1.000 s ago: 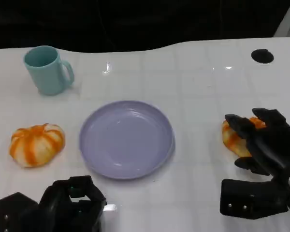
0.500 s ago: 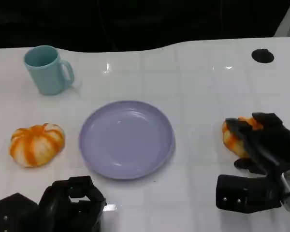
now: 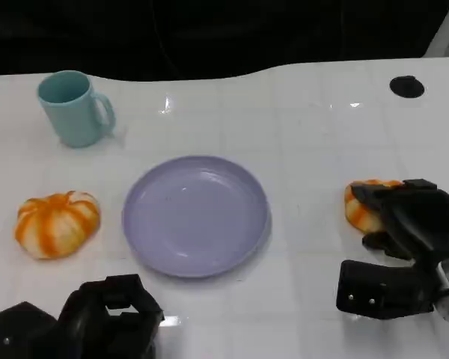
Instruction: Grasp the bread from the table and place it into the plate.
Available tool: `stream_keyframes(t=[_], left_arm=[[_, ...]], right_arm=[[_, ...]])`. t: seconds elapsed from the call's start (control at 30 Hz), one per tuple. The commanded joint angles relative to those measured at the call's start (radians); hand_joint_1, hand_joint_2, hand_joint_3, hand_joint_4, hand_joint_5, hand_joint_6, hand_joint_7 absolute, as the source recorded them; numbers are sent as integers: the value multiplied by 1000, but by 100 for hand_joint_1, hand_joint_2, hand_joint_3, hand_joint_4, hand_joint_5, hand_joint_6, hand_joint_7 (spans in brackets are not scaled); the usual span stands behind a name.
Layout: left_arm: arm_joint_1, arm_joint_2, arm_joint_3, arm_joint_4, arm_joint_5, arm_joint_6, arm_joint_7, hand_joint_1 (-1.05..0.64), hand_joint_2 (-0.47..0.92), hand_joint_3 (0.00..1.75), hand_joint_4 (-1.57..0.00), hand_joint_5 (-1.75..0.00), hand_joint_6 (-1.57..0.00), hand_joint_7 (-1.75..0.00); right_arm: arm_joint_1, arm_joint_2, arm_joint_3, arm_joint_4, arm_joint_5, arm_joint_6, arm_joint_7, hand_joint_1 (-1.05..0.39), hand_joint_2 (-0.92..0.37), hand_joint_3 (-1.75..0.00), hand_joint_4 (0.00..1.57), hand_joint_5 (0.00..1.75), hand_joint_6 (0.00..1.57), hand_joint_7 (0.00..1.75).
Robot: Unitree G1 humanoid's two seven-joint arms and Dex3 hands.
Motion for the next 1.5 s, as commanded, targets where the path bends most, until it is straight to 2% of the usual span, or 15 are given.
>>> stream_keyframes(t=[0.03,0.1,0.17,0.2,0.23,0.3,0.33,0.37,0.43,0.5,0.7,0.87,1.0,1.13,1.5], left_arm=[[7,10,5,-12,-4,5,6,-105,38,108,-157,-124,-139,-92],[8,10,6,-14,-6,9,5,-105,38,108,-157,-123,-139,-92],[8,10,6,-14,-7,10,5,-105,38,108,-157,-123,-139,-92],[8,10,6,-14,-7,8,4,-105,37,109,-157,-123,-139,-92],[7,10,6,-13,-7,8,4,-105,37,109,-157,-123,-139,-91],[6,10,7,-11,-7,8,4,-105,38,108,-157,-123,-138,-91],[6,10,6,-12,-6,8,5,-105,38,108,-157,-123,-139,-91],[7,10,6,-12,-6,8,5,-105,38,108,-157,-123,-139,-91],[7,10,5,-12,-5,7,5,-105,38,108,-157,-123,-139,-91],[7,10,5,-13,-4,6,6,-105,38,108,-157,-123,-139,-91],[8,8,4,-17,-2,7,10,-105,38,107,-157,-123,-139,-92],[8,8,4,-15,-1,-1,8,-105,39,107,-157,-123,-139,-92],[7,8,4,-13,-3,0,6,-105,39,106,-157,-123,-139,-92],[6,7,3,-13,0,0,9,-105,39,106,-157,-123,-139,-92],[8,4,-1,-24,4,14,19,-105,38,107,-157,-124,-140,-92]], right_arm=[[-18,-2,12,70,19,-52,-65,-19,-92,-7,86,155,121,22],[-26,-6,27,88,8,-67,-100,-22,-90,-6,89,171,121,24],[-30,-6,32,102,14,-89,-130,-22,-89,-6,90,174,123,25],[-31,-5,33,108,19,-98,-140,-21,-87,-18,90,174,107,85],[-32,-4,34,112,21,-103,-150,-21,-86,-24,90,174,87,129],[-35,-4,36,117,23,-112,-163,-20,-85,-31,89,175,71,165],[-36,-4,36,119,25,-117,-168,-20,-85,-33,89,175,69,170],[-36,-3,34,122,29,-122,-174,-20,-80,-43,89,175,68,172],[-35,0,32,124,36,-132,-186,-19,-62,-78,90,175,66,174],[-33,2,33,123,37,-147,-210,-19,-53,-95,90,175,68,175],[-31,10,31,125,40,-179,-263,-19,-43,-115,92,175,74,175],[-27,14,28,109,43,-206,-286,-19,-41,-119,94,175,75,175],[-10,19,24,32,58,-221,-260,-16,-39,-119,95,175,75,175],[4,25,28,-48,61,-243,-256,-16,-35,-128,98,175,77,174],[24,82,35,-245,70,-263,-131,-20,-36,-137,98,175,76,173]])
